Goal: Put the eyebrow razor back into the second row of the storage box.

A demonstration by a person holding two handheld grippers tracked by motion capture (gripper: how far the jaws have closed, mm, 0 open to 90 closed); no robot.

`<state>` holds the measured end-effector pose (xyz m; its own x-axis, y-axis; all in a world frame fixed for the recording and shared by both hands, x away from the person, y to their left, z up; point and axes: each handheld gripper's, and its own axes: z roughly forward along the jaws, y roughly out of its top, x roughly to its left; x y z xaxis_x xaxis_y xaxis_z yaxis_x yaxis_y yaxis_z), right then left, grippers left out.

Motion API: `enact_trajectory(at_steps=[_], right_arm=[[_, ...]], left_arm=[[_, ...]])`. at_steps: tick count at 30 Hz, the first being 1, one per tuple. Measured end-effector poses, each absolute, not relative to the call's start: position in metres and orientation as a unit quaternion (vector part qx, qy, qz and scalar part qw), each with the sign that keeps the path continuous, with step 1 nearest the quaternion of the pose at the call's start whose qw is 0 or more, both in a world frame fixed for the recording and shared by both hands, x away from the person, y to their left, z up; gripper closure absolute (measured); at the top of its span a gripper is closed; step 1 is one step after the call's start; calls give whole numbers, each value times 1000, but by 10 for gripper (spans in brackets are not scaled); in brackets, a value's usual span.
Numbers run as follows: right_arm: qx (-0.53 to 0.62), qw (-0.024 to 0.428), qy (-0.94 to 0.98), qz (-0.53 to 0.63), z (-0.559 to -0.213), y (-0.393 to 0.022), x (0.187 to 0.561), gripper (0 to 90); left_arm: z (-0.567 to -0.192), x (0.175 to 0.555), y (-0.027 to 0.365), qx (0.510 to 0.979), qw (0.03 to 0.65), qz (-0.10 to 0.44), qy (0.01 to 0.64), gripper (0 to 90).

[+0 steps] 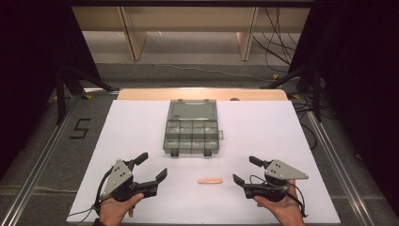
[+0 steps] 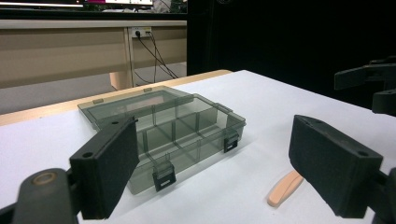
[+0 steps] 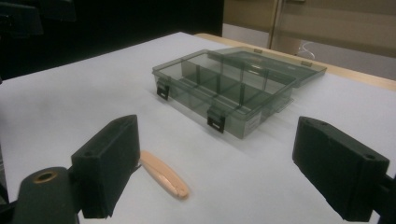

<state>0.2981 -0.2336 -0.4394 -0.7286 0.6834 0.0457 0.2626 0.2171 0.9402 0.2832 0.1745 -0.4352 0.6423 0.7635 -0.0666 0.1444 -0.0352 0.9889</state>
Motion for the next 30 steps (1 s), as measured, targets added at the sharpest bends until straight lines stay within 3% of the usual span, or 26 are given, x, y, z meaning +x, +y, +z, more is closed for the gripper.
enact_trajectory(at_steps=[30], right_arm=[[279, 184, 783, 525, -427, -224, 309, 164]], left_arm=[[-435, 283, 175, 675, 604, 256, 338, 158]])
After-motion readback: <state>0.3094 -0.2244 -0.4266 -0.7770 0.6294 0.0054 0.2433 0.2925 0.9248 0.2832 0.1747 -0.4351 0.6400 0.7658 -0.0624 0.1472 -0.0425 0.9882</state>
